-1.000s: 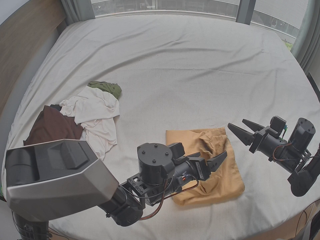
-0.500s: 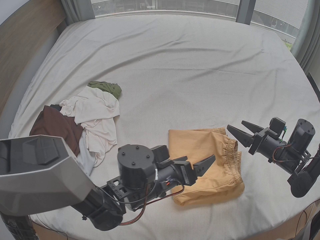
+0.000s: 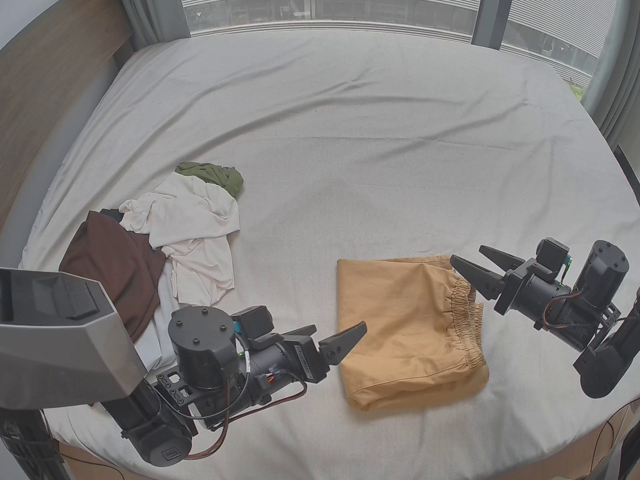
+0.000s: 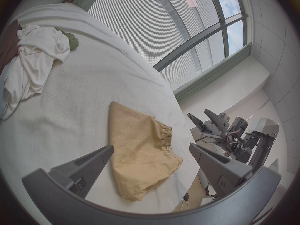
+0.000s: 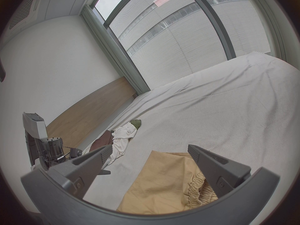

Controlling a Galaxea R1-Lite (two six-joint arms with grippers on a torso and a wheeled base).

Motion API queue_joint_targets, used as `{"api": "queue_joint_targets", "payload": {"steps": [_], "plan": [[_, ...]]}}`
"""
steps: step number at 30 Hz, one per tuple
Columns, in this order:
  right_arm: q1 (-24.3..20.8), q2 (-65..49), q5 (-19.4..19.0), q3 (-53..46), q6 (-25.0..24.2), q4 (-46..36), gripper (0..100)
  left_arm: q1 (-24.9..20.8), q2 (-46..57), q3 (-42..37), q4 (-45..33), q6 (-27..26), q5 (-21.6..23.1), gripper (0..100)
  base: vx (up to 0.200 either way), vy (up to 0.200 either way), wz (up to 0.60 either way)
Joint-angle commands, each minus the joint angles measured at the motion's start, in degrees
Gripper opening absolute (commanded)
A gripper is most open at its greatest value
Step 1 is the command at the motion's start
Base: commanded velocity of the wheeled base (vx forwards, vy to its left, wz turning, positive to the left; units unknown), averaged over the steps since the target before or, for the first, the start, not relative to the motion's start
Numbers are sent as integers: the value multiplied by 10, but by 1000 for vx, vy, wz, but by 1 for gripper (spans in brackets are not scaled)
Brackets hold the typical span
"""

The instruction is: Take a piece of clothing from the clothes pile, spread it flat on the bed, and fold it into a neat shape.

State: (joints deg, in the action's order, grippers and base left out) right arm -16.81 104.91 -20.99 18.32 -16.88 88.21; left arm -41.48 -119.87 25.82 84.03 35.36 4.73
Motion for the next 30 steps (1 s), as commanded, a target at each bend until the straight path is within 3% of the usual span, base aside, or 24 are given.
{"api": "queue_joint_targets", "payload": {"steps": [1,9,30], "plan": [[-1,1,0,0,0,0,100,13,-35,-5,3,0,0,100,0,0,0],[-2,3,0,0,0,0,100,14,-104,0,45,0,0,100,0,0,0],[-4,-1,1,3,1,0,100,10,-181,92,36,-6,-3,100,0,0,0]]}}
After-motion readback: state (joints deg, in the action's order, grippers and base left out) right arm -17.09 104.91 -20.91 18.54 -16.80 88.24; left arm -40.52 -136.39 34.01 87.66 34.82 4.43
